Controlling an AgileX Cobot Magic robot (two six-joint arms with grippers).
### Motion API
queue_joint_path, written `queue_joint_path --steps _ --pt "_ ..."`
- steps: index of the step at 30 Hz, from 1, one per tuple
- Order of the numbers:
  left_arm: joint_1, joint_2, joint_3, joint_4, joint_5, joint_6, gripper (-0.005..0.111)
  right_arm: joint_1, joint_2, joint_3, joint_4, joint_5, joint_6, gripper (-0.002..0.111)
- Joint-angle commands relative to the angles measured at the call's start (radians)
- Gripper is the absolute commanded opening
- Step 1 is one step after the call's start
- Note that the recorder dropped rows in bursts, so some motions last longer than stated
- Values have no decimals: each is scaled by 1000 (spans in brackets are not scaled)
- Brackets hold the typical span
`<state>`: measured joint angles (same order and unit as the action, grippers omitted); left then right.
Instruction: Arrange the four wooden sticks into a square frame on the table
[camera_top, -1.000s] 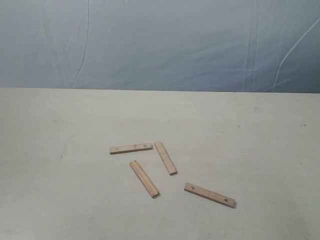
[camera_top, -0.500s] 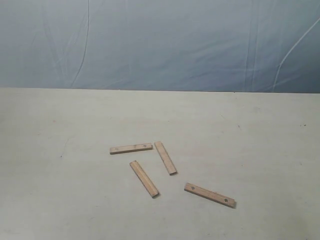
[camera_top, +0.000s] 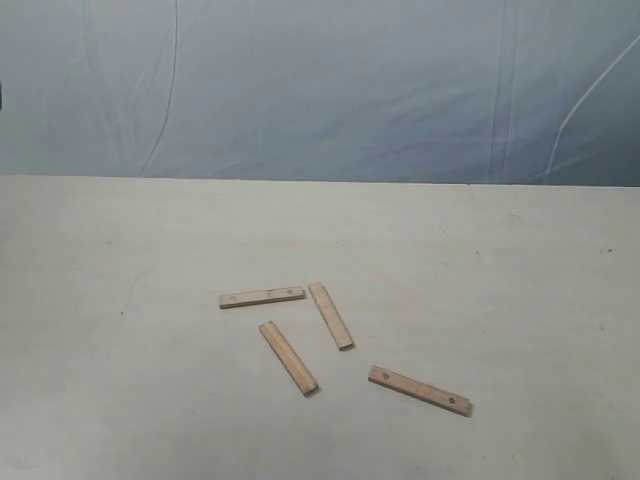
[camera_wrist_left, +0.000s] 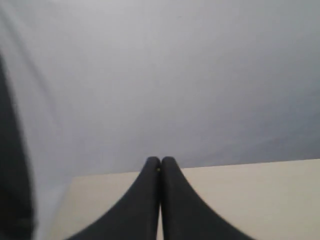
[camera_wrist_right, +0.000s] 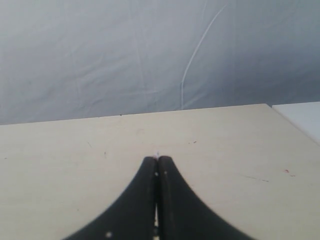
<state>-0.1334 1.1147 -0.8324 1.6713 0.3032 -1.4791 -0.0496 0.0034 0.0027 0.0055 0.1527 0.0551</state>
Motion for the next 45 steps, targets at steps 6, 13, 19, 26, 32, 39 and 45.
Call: queue_joint_path --steps 6,13,19,26,32,39,45 --pt "-204 221 -329 -1290 463 1169 0 3 -3 -3 3 -6 1 -1" --pt "-329 375 -332 -1723 531 1240 33 3 -3 -3 3 -6 1 -1" --pt "-418 528 -332 -1902 400 1110 59 3 -3 -3 3 -6 1 -1" --pt "-497 729 -340 -1813 220 709 59 3 -3 -3 3 -6 1 -1" --pt "-526 903 -465 -1718 275 535 59 3 -3 -3 3 -6 1 -1" --pt "-526 974 -524 -1582 326 413 59 3 -3 -3 3 -6 1 -1" --pt "-526 1008 -535 -1548 326 382 56 3 -3 -3 2 -8 1 -1"
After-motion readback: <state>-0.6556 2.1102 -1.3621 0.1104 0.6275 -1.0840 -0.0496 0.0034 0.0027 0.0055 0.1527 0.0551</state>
